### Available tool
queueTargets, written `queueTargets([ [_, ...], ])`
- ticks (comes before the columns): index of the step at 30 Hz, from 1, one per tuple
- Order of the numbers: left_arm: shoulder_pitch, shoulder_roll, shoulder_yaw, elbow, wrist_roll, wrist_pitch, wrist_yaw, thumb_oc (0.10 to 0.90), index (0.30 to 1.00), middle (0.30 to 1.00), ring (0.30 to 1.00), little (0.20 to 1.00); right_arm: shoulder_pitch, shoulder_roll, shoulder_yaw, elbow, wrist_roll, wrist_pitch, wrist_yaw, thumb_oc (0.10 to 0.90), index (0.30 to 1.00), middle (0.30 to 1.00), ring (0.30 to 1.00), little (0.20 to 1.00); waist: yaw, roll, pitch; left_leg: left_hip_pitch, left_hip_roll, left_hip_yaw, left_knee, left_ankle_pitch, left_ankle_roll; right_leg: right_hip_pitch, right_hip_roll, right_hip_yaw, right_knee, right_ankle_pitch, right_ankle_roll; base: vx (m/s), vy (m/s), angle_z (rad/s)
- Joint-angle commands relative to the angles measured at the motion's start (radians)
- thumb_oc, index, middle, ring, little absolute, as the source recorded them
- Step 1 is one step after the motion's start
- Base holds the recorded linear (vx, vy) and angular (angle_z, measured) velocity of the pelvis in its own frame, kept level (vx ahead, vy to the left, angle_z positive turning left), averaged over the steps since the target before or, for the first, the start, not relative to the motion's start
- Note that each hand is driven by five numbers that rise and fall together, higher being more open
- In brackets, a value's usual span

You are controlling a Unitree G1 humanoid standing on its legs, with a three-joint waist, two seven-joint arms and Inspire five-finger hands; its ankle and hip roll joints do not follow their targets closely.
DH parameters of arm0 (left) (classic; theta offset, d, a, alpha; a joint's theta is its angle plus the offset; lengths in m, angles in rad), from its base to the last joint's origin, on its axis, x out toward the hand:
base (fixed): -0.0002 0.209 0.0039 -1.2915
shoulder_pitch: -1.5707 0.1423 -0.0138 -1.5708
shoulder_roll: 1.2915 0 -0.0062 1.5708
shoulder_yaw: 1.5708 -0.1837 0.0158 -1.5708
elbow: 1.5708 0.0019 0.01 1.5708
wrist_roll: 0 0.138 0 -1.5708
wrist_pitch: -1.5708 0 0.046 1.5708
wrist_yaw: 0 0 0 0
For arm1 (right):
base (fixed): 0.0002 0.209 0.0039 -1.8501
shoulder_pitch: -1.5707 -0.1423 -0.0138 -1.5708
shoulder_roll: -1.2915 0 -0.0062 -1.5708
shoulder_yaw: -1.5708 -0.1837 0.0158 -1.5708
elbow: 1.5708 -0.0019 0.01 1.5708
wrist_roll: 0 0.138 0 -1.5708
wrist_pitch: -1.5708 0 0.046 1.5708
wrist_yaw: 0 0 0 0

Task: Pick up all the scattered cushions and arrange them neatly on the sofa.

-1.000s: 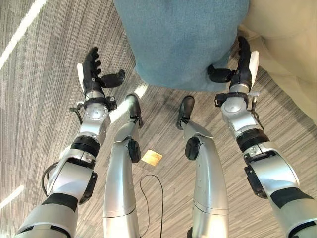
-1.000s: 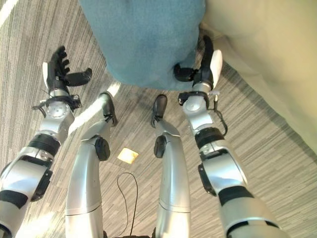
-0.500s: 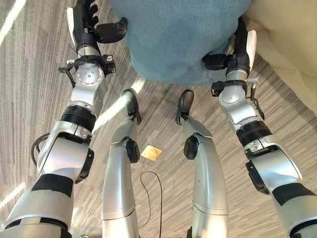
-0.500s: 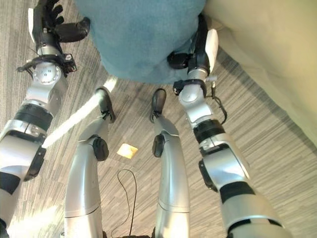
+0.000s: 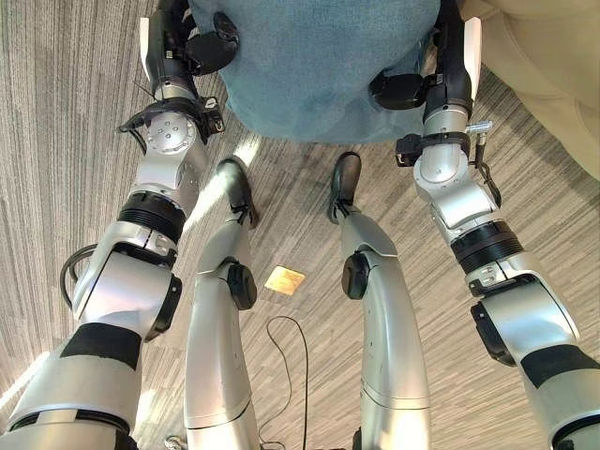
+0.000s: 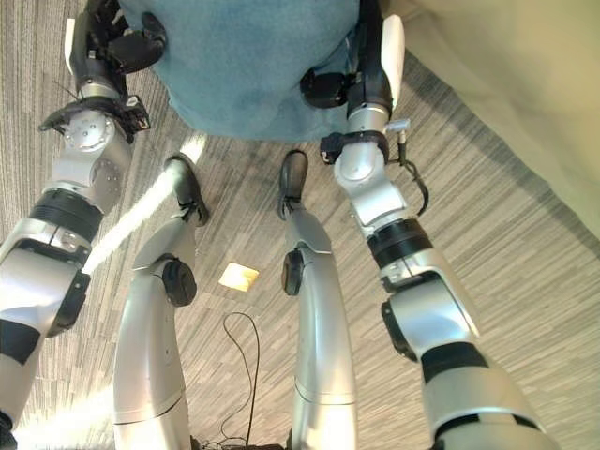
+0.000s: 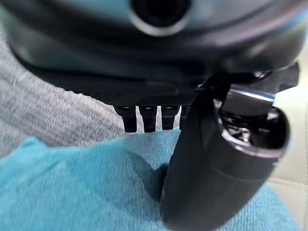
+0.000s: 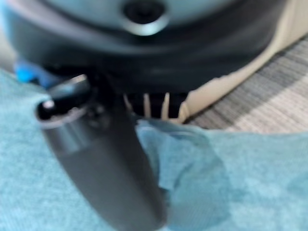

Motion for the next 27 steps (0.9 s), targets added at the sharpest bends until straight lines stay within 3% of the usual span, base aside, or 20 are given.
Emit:
queueTargets([
  [1,0.138,-0.099,-0.060,-0.032,0.021,0.011,-0.066,0.400,0.300,0.300,0.300,0.300,-0.039,0.126,0.050,-0.133,-0.032,-0.094,0.021,0.400,0.300,0.300,0.300,0.300,-0.038,0.008,-0.163,-0.008,-0.052,-0.071,0.056,-0.095,0.001,0.036,0.019,0.016,-0.014,-0.042,0.104,0.00,-0.024,-0.04],
  [7,0.152,-0.091,-0.037,-0.069,0.007,-0.008,-0.060,0.400,0.300,0.300,0.300,0.300,-0.018,0.125,0.033,-0.135,-0.055,-0.092,0.022,0.400,0.300,0.300,0.300,0.300,-0.035,0.017,-0.183,0.005,-0.051,-0.069,0.016,-0.084,-0.001,0.044,0.025,0.014,-0.031,-0.036,0.104,0.00,-0.021,-0.03],
  [14,0.202,-0.098,0.007,-0.146,-0.014,-0.035,-0.048,0.400,0.300,0.300,0.300,0.300,0.037,0.134,0.002,-0.155,-0.077,-0.086,0.026,0.400,0.300,0.300,0.300,0.300,-0.030,0.031,-0.192,0.096,-0.049,-0.075,-0.097,-0.056,-0.006,0.124,0.033,0.000,-0.100,-0.022,0.109,-0.02,-0.013,0.02],
  [20,0.283,-0.138,0.027,-0.267,-0.015,-0.065,-0.045,0.400,0.300,0.300,0.300,0.300,0.112,0.148,-0.036,-0.212,-0.072,-0.109,0.037,0.400,0.300,0.300,0.300,0.300,-0.029,0.044,-0.201,0.203,-0.056,-0.081,-0.213,-0.021,-0.020,0.219,0.038,-0.009,-0.164,-0.009,0.116,-0.02,-0.019,0.04],
  [27,0.483,-0.213,0.034,-0.502,0.041,-0.105,-0.040,0.400,0.300,0.300,0.300,0.300,0.297,0.161,-0.089,-0.378,-0.079,-0.154,0.065,0.400,0.300,0.300,0.300,0.300,-0.027,0.060,-0.210,0.401,-0.062,-0.085,-0.356,0.008,-0.048,0.393,0.033,-0.023,-0.252,0.007,0.118,-0.01,-0.032,0.05],
])
